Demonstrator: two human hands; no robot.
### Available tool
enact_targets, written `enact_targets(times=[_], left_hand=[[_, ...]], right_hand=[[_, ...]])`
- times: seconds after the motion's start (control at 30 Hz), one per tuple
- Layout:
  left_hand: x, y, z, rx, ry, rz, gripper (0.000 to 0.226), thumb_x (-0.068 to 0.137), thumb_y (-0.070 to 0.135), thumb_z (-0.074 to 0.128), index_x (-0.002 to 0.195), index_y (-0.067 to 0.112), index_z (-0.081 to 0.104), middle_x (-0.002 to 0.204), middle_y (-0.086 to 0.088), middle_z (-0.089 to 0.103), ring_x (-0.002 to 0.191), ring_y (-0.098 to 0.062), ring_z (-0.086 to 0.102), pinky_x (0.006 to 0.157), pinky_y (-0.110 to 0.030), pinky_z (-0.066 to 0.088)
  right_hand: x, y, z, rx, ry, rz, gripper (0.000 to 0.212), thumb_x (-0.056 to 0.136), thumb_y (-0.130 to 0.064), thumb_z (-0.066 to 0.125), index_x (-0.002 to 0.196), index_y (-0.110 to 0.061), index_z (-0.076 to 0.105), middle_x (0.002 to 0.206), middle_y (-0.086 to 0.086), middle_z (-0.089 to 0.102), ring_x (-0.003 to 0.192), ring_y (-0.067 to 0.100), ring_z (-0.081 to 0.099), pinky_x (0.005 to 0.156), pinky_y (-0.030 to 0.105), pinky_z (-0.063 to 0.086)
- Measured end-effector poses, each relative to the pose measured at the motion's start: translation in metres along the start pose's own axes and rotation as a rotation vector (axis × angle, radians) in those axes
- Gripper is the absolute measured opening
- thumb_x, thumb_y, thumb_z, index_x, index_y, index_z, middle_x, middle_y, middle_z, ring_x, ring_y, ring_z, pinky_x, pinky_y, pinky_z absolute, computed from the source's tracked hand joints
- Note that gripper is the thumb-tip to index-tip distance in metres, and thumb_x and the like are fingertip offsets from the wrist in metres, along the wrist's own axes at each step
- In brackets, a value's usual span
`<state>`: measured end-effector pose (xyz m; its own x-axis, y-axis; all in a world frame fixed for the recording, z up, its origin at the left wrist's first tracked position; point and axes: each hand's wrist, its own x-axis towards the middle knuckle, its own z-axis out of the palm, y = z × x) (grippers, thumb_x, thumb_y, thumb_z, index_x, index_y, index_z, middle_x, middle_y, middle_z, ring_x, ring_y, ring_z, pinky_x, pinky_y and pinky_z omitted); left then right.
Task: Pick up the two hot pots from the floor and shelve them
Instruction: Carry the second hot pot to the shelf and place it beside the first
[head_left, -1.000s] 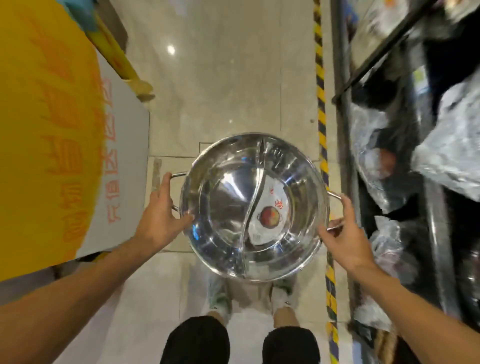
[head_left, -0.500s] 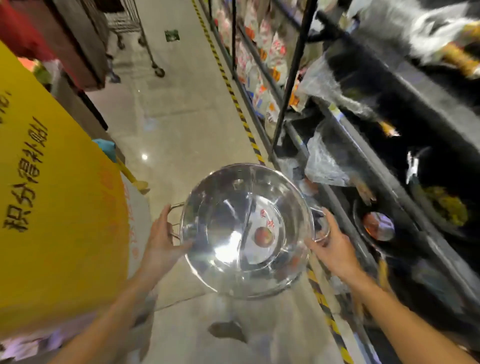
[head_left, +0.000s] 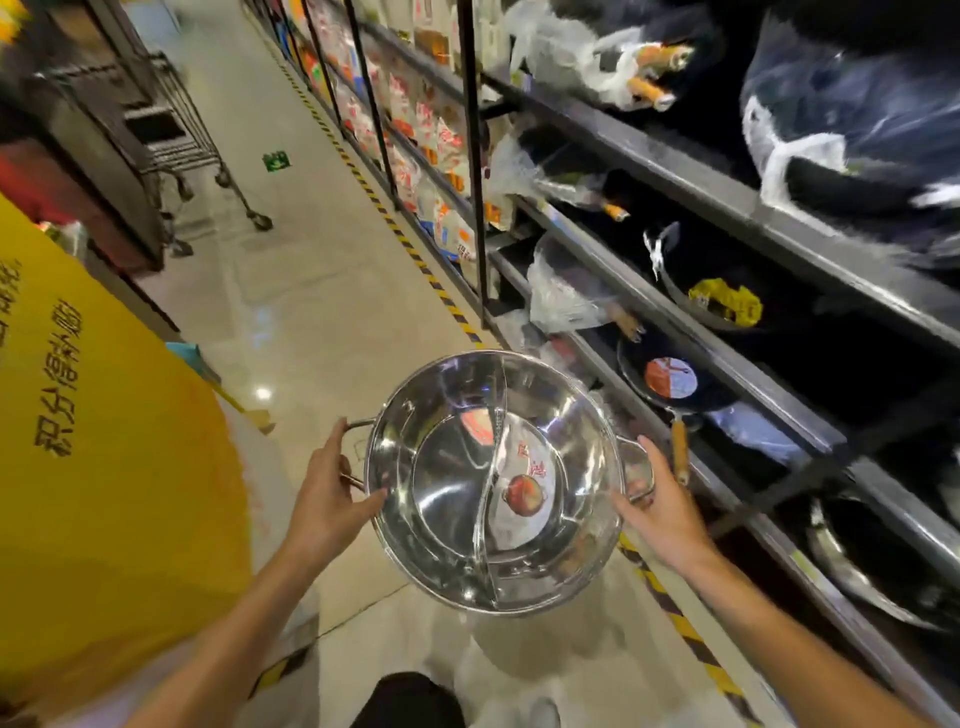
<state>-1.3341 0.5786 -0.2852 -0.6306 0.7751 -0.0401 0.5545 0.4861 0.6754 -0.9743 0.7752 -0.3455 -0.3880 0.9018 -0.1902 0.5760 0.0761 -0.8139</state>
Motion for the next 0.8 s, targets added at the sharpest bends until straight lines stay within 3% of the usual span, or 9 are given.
enact_targets(times=[0.07, 0.13, 0.27, 0.37, 0.47, 0.57, 0.7, 0.8], left_hand=[[-0.013, 0.005, 0.003, -0.01, -0.057, 0.042, 0.111, 0.071, 0.036, 0.086, 0.157, 0.029, 0.015, 0.109, -0.001, 0.049, 0.086, -0.013, 0.053, 0.073, -0.033, 0.051], [-0.024, 0.007, 0.011, -0.01, -0.119, 0.08, 0.11, 0.072, 0.037, 0.086, 0.157, 0.03, 0.017, 0.107, -0.001, 0.048, 0.084, -0.017, 0.053, 0.074, -0.037, 0.052], [-0.044, 0.01, 0.038, -0.045, -0.258, 0.232, 0.101, 0.069, 0.039, 0.087, 0.149, 0.036, 0.025, 0.103, -0.002, 0.052, 0.081, -0.021, 0.054, 0.063, -0.033, 0.048], [-0.064, 0.01, 0.064, -0.07, -0.386, 0.299, 0.106, 0.068, 0.045, 0.087, 0.152, 0.032, 0.024, 0.102, -0.005, 0.051, 0.08, -0.019, 0.052, 0.061, -0.03, 0.042], [-0.096, 0.015, 0.087, -0.048, -0.487, 0.331, 0.11, 0.067, 0.044, 0.087, 0.155, 0.028, 0.022, 0.102, -0.003, 0.048, 0.078, -0.017, 0.051, 0.061, -0.028, 0.041], [-0.136, 0.021, 0.108, -0.059, -0.595, 0.38, 0.109, 0.069, 0.038, 0.088, 0.155, 0.026, 0.023, 0.1, -0.005, 0.049, 0.076, -0.017, 0.05, 0.06, -0.025, 0.04], [-0.181, 0.045, 0.141, -0.042, -0.717, 0.461, 0.109, 0.068, 0.032, 0.089, 0.155, 0.022, 0.025, 0.093, -0.009, 0.049, 0.07, -0.018, 0.047, 0.058, -0.026, 0.036], [-0.224, 0.071, 0.168, -0.035, -0.736, 0.487, 0.107, 0.068, 0.028, 0.09, 0.154, 0.021, 0.027, 0.093, -0.006, 0.048, 0.072, -0.015, 0.045, 0.059, -0.026, 0.035]], right_hand=[[-0.033, 0.012, -0.009, 0.037, 0.061, 0.026, 0.093, 0.079, -0.043, 0.08, 0.152, -0.045, 0.023, 0.1, -0.004, 0.07, 0.081, 0.008, 0.071, 0.077, 0.034, 0.06], [-0.067, 0.024, -0.014, 0.07, 0.117, 0.077, 0.093, 0.079, -0.045, 0.079, 0.152, -0.047, 0.023, 0.089, -0.006, 0.072, 0.08, 0.008, 0.071, 0.078, 0.039, 0.06], [-0.15, 0.054, -0.022, -0.024, 0.282, 0.218, 0.093, 0.077, -0.05, 0.077, 0.154, -0.041, 0.025, 0.08, -0.011, 0.07, 0.075, 0.002, 0.068, 0.073, 0.035, 0.058], [-0.218, 0.078, -0.02, -0.067, 0.373, 0.333, 0.094, 0.077, -0.049, 0.077, 0.155, -0.038, 0.026, 0.084, -0.006, 0.072, 0.084, 0.018, 0.072, 0.08, 0.042, 0.058], [-0.287, 0.097, -0.014, -0.032, 0.45, 0.416, 0.092, 0.078, -0.049, 0.078, 0.153, -0.041, 0.025, 0.08, -0.008, 0.07, 0.072, 0.001, 0.068, 0.067, 0.031, 0.055], [-0.358, 0.113, -0.013, 0.012, 0.515, 0.46, 0.092, 0.079, -0.047, 0.078, 0.154, -0.04, 0.025, 0.077, -0.008, 0.069, 0.068, 0.004, 0.068, 0.067, 0.037, 0.058], [-0.441, 0.139, -0.021, 0.021, 0.586, 0.524, 0.093, 0.083, -0.041, 0.078, 0.156, -0.036, 0.022, 0.081, -0.005, 0.07, 0.07, 0.001, 0.067, 0.061, 0.015, 0.051], [-0.486, 0.167, -0.037, 0.072, 0.63, 0.557, 0.091, 0.083, -0.036, 0.079, 0.155, -0.036, 0.024, 0.082, 0.003, 0.068, 0.073, 0.009, 0.068, 0.066, 0.026, 0.055]])
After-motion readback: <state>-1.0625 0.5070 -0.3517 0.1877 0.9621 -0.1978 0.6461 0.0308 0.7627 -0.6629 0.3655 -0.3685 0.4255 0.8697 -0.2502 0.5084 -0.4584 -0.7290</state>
